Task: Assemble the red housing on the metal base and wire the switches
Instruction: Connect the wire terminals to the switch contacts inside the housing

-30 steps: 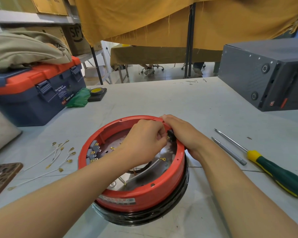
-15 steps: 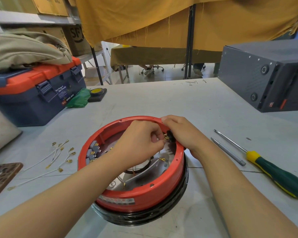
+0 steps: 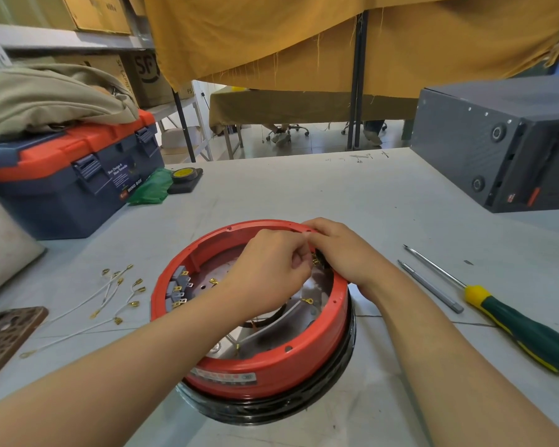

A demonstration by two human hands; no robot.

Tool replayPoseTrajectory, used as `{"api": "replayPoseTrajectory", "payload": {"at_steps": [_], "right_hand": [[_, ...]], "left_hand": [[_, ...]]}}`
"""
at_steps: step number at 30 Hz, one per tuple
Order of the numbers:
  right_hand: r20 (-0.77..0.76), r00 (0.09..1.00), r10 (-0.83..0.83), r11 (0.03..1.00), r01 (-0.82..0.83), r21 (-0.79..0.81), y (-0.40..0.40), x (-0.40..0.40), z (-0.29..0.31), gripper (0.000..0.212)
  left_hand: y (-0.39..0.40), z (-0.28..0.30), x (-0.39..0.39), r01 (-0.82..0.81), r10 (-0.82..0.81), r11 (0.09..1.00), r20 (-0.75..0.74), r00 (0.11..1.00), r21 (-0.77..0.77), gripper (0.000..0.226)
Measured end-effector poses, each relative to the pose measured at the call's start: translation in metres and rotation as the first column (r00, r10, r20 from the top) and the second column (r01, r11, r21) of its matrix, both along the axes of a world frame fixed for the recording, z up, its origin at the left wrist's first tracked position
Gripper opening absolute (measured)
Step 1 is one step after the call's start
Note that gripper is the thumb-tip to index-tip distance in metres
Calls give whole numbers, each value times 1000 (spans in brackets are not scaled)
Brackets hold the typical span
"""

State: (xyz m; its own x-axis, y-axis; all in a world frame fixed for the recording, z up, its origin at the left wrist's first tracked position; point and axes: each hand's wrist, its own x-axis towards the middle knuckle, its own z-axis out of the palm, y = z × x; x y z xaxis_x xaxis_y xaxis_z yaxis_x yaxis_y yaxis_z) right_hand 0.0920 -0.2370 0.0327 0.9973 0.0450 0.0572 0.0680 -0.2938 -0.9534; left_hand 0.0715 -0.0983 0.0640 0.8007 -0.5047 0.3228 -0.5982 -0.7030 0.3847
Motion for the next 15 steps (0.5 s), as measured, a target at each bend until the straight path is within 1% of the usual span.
{"api": "replayPoseTrajectory", "payload": {"at_steps": [6,11,13,15], "right_hand": [[7,1000,9,1000,-9,-18,-4,3,-2,43],[23,1000,18,998,-17,-66,-4,3,-1,41],[20,1000,21,993,-19,-114,-5,2,0,40],[26,999,23,987,-18,-160,-6,1,1,40]], "left_hand": [[5,2,2,20,-24,998,-67,997,-64,8],[23,12,4,-43,30,990,-95,995,-135,7],[35,14,4,-87,78,989,-76,994,-123,6],[48,12,2,-131,128,988,-42,991,-76,4]]}}
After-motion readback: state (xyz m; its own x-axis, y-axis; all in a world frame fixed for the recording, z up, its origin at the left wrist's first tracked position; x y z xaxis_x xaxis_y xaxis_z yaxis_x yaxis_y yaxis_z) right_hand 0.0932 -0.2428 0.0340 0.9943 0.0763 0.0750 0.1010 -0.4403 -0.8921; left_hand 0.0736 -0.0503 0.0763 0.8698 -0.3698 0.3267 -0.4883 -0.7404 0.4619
